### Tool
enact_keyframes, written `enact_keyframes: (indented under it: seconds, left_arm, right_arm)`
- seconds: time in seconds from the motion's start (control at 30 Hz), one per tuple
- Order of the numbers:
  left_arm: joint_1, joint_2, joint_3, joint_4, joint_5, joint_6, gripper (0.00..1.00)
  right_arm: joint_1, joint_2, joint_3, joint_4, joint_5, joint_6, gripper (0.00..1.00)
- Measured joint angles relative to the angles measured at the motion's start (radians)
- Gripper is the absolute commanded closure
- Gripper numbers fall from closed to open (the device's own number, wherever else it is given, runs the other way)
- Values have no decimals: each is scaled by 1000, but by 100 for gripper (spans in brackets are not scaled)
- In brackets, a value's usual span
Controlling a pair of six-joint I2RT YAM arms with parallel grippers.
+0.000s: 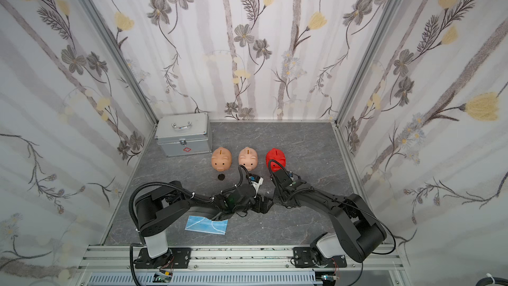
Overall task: Open piggy banks
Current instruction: Pick up the lid from the center of the board, then place the lid at the center of the board.
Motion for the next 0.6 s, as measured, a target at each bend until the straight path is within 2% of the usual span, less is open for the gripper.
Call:
enact_keyframes:
  seconds: [0.3, 0.6]
  left_arm:
    - [0, -24, -6, -27, 0, -3, 6]
    - [2, -36, 53, -139, 8, -3, 5]
  right_arm:
    - [0, -84, -10, -28, 1, -10, 100]
    - [-8, -260, -85, 82, -17, -18, 100]
